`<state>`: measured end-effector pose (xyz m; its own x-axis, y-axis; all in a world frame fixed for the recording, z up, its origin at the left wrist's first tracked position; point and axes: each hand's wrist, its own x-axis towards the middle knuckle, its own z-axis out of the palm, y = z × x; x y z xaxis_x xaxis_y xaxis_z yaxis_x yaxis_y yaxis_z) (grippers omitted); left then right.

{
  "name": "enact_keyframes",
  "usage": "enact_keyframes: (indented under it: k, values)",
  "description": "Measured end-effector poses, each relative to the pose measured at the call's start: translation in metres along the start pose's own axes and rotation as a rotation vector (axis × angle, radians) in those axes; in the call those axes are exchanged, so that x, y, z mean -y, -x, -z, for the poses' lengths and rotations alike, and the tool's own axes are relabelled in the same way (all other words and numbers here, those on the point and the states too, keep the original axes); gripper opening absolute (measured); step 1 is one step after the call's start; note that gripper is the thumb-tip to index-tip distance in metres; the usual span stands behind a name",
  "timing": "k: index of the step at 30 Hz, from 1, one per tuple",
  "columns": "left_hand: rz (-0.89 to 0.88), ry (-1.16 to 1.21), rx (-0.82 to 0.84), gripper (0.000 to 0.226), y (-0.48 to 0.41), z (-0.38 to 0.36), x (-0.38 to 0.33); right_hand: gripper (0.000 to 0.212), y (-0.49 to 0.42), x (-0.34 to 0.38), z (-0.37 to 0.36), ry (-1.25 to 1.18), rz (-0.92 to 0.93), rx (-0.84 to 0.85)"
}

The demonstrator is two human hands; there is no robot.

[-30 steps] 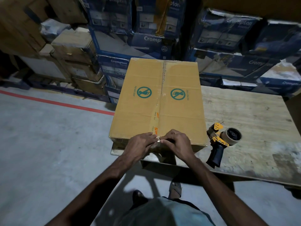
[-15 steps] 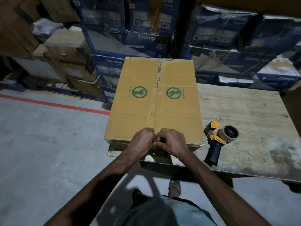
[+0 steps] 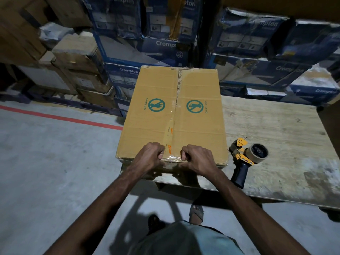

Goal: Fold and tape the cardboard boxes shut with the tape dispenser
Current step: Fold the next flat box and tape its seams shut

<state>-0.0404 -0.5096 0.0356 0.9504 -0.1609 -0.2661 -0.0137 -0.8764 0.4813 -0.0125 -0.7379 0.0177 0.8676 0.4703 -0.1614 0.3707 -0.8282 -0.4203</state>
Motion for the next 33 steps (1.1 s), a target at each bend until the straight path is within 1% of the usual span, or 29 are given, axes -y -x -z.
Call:
enact_keyframes:
  k: [2, 3, 5, 7, 9, 11, 13, 16, 18, 23, 26, 28, 29, 31, 32, 33]
  values:
    - [0.036, -0.046, 0.009, 0.035, 0.003, 0.012, 0.017, 0.033, 0.009, -0.019, 0.007, 0.016, -0.039, 0.002]
    - [0.036, -0.138, 0.016, 0.038, 0.005, 0.020, 0.027, 0.036, 0.013, -0.030, 0.011, 0.032, -0.059, -0.003]
    - [0.012, -0.428, 0.036, 0.049, 0.009, 0.036, 0.053, 0.043, 0.024, -0.052, 0.021, 0.068, -0.084, -0.012]
    - [0.011, -0.607, 0.043, 0.059, 0.011, 0.050, 0.079, 0.050, 0.032, -0.073, 0.032, 0.101, -0.080, -0.029]
    - [0.041, -0.658, 0.044, 0.068, 0.013, 0.061, 0.100, 0.053, 0.038, -0.085, 0.039, 0.159, -0.063, -0.035]
    - [0.057, -0.665, 0.048, 0.070, 0.015, 0.066, 0.114, 0.054, 0.041, -0.092, 0.042, 0.254, -0.046, -0.025]
    - [0.076, -0.608, 0.066, 0.067, 0.016, 0.066, 0.121, 0.052, 0.044, -0.101, 0.043, 0.293, -0.025, 0.004]
    - [0.082, -0.471, 0.096, 0.058, 0.015, 0.064, 0.131, 0.053, 0.044, -0.118, 0.046, 0.188, 0.018, 0.096]
    - [0.081, -0.425, 0.115, 0.057, 0.015, 0.065, 0.137, 0.055, 0.040, -0.125, 0.048, 0.148, 0.062, 0.137]
    - [0.056, -0.342, 0.104, 0.060, 0.016, 0.060, 0.149, 0.060, 0.036, -0.130, 0.042, 0.086, 0.138, 0.137]
    - [0.134, -0.121, 0.111, 0.063, 0.019, 0.061, 0.149, 0.060, 0.039, -0.130, 0.042, 0.010, 0.128, 0.122]
    - [0.245, 0.057, 0.102, 0.063, 0.019, 0.066, 0.146, 0.057, 0.045, -0.124, 0.044, -0.100, 0.036, 0.064]
    - [0.295, 0.134, 0.048, 0.064, 0.020, 0.068, 0.143, 0.058, 0.049, -0.119, 0.043, -0.161, -0.038, -0.007]
    - [0.350, 0.254, -0.193, 0.065, 0.017, 0.067, 0.138, 0.073, 0.056, -0.104, 0.036, -0.275, -0.228, -0.209]
    - [0.364, 0.326, -0.299, 0.062, 0.014, 0.065, 0.134, 0.079, 0.056, -0.098, 0.030, -0.338, -0.312, -0.314]
    - [0.382, 0.417, -0.352, 0.059, 0.009, 0.061, 0.131, 0.084, 0.054, -0.093, 0.025, -0.407, -0.384, -0.367]
